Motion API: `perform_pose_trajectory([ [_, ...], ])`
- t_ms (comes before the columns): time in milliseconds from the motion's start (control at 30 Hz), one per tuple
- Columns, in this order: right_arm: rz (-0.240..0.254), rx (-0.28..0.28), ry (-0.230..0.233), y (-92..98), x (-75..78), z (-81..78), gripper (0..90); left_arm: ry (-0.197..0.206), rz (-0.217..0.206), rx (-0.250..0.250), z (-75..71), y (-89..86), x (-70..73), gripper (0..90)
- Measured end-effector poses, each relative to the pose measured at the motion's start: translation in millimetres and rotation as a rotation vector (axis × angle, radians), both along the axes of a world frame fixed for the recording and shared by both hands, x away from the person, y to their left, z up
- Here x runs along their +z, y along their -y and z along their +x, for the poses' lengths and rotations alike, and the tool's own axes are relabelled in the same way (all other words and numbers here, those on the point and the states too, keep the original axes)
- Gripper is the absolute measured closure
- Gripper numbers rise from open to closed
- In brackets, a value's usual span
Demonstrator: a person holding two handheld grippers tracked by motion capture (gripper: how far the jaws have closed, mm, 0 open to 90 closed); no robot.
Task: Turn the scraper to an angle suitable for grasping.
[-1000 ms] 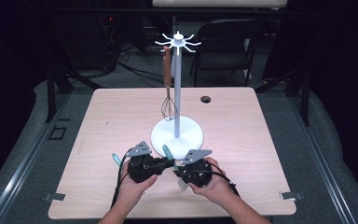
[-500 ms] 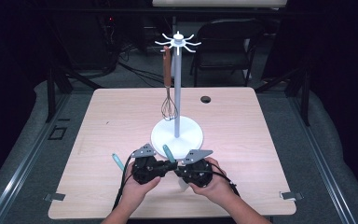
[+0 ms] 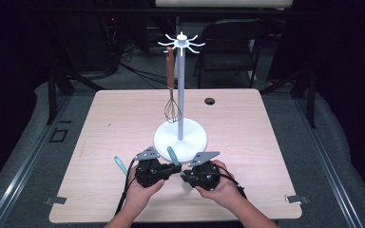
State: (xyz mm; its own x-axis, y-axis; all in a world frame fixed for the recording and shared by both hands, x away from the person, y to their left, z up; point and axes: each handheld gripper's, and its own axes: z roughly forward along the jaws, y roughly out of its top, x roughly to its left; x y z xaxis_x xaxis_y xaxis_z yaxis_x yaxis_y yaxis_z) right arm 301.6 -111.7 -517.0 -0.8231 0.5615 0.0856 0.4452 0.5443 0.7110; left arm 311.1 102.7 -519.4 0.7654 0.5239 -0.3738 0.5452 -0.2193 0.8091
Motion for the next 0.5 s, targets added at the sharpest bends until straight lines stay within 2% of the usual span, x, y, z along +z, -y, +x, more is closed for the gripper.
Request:
perform_pose_trajectory([
  [267, -0.079, 0.001, -0.047, 25.1, -0.5, -5.6, 75.9, 0.008, 0.006, -0.006, 0.2, 4.0, 1.7, 83.7],
  [467, -0.109, -0.053, -0.086, 53.1, -8.0, -7.0, 76.1, 0.014, 0.02, -0.019, 0.9, 10.2, 4.7, 84.3],
  [500, -0.115, -0.063, -0.103, 57.3, -8.9, -6.2, 75.8, 0.015, 0.018, -0.019, 1.0, 11.6, 4.9, 84.4],
])
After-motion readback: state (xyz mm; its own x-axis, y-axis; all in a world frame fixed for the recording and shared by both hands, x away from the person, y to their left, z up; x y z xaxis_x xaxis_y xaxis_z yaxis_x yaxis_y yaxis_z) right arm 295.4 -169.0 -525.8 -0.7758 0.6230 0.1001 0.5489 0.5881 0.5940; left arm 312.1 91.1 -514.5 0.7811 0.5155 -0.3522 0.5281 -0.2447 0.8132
